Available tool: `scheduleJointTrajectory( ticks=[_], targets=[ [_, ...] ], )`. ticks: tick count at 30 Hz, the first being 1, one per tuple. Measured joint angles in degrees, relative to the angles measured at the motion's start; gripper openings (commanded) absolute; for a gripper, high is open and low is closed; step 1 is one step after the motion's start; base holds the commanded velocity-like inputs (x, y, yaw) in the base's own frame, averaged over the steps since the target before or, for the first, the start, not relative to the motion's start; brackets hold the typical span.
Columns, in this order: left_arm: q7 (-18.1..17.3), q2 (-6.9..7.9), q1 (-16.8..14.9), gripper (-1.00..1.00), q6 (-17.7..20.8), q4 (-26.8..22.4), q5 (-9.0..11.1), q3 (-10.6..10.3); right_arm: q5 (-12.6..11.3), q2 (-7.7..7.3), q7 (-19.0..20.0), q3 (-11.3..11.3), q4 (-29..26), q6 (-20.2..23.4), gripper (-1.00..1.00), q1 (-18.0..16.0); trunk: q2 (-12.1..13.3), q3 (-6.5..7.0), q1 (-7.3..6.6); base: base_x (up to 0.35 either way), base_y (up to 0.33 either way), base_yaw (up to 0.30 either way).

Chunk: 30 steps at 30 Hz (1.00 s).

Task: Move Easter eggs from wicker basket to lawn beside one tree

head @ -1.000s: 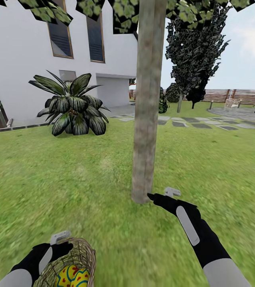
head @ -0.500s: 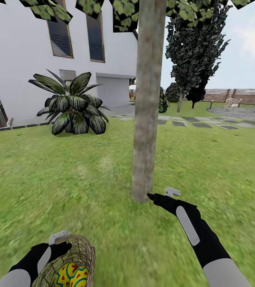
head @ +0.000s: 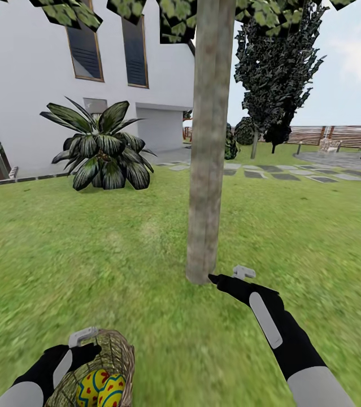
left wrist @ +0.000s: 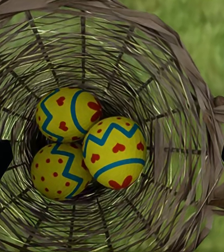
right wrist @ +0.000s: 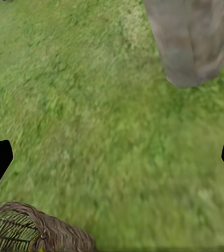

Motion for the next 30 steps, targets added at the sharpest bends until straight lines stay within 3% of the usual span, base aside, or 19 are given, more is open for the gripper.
scheduleJointTrajectory(
  ticks=[16,30],
  targets=[
    [0.0,0.01,0.0,1.00,0.0,0.0,0.1,0.0,0.0,0.02,0.0,0.0,0.0,0.1,1.00,0.0,0.0,0.00,0.00,0.000,0.000,0.000],
    [0.0,-0.08,0.1,1.00,-0.1,0.0,0.0,0.0,0.0,0.01,0.0,0.0,0.0,0.1,1.00,0.0,-5.6,-2.51,3.07,0.000,0.000,0.000]
  ],
)
